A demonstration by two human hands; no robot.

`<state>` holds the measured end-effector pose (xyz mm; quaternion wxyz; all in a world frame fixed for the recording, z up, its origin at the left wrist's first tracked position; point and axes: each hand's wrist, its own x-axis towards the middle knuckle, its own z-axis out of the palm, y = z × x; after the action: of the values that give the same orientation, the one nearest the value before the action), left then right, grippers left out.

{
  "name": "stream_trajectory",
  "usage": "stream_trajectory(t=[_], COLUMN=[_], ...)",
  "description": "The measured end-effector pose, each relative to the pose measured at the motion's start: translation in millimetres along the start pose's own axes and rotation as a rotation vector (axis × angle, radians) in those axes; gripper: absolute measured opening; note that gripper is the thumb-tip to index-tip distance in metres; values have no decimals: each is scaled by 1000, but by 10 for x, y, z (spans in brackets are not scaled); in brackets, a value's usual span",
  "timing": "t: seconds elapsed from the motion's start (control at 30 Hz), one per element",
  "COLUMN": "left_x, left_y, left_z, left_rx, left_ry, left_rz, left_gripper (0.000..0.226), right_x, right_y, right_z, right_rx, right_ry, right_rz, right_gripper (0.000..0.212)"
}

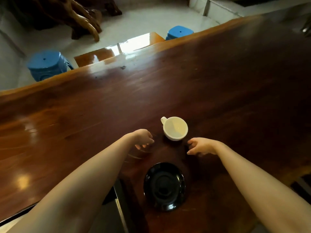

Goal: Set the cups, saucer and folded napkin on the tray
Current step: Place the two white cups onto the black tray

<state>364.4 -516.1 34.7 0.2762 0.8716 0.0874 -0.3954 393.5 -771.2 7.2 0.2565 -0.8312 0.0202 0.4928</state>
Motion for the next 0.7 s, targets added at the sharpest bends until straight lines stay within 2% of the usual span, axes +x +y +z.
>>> stream_trajectory(t=[0.1, 0.23, 0.37, 0.53, 0.7], left_x=[239, 498, 676, 895, 961], left_y=[195, 376, 427, 369, 363], left_z=[1, -21, -23, -19, -10], left_rx=[-10, -1, 3, -181, -414], left_ry=[34, 158, 212, 282, 366], left_rz=[0, 23, 34, 113, 101], left_gripper=[33, 40, 39, 65, 46], right_x=[143, 303, 422, 568, 614], right_y=[103, 133, 50, 8, -13], right_z=[-31, -54, -12, 23, 53], right_rx=[151, 212, 290, 344, 466], right_ry=[77, 161, 192, 254, 244], right_rz=[-83, -193, -278, -312, -327], right_gripper=[74, 77, 78, 82, 82])
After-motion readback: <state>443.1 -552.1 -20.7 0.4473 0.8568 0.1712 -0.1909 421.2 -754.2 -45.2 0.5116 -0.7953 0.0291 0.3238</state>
